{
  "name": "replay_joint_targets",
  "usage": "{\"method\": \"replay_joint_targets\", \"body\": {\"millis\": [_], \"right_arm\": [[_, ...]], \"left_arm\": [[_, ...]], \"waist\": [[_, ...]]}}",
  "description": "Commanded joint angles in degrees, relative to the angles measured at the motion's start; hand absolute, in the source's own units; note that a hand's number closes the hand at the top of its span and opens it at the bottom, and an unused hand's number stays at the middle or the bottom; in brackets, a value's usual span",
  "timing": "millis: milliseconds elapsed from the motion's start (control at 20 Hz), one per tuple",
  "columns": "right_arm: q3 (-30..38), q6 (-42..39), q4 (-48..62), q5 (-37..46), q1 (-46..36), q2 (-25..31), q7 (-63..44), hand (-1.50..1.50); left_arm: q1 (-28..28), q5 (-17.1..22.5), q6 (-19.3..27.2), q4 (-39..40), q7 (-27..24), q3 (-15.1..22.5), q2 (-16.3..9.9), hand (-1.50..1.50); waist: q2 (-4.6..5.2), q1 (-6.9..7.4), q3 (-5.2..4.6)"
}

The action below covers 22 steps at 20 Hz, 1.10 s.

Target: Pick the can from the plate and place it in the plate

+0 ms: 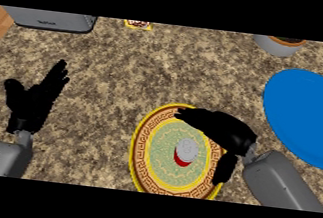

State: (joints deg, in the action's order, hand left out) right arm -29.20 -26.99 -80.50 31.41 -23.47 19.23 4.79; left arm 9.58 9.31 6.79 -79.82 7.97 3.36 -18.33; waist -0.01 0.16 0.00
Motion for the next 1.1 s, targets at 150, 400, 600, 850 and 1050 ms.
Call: {"method": "replay_joint_targets", "body": {"millis": [150, 400, 600, 850, 1050], "right_arm": [[0.86, -2.13, 1.06, 7.23, 0.90, -5.31, -2.19, -1.50], [3.06, -1.93, 3.38, 11.58, -0.13, -8.52, -1.71, -1.50], [-0.18, 1.76, 12.61, 16.38, -2.98, -13.07, -0.18, -1.50], [0.52, -3.90, 11.46, 17.46, -2.68, -11.06, 3.86, 1.50], [-1.12, -4.89, 8.65, 19.27, -1.86, -11.70, 6.79, 1.50]], "left_arm": [[-0.23, -1.13, -3.47, 3.20, -2.35, -3.65, 0.77, 0.00], [-0.03, -4.09, -1.59, -1.74, 2.59, -1.93, 3.89, 0.00], [3.59, -3.33, -2.30, 0.75, 3.02, -4.30, 3.08, 0.00], [0.84, -4.59, -3.47, 0.04, 0.83, -4.75, 3.78, 0.00], [2.06, -4.13, -4.98, 0.46, 2.59, -5.62, 3.55, 0.00]], "waist": [[0.01, -0.05, 0.00], [0.00, -0.06, 0.01], [0.10, 0.05, 0.01], [0.04, -0.02, 0.00], [0.02, -0.09, 0.00]]}}
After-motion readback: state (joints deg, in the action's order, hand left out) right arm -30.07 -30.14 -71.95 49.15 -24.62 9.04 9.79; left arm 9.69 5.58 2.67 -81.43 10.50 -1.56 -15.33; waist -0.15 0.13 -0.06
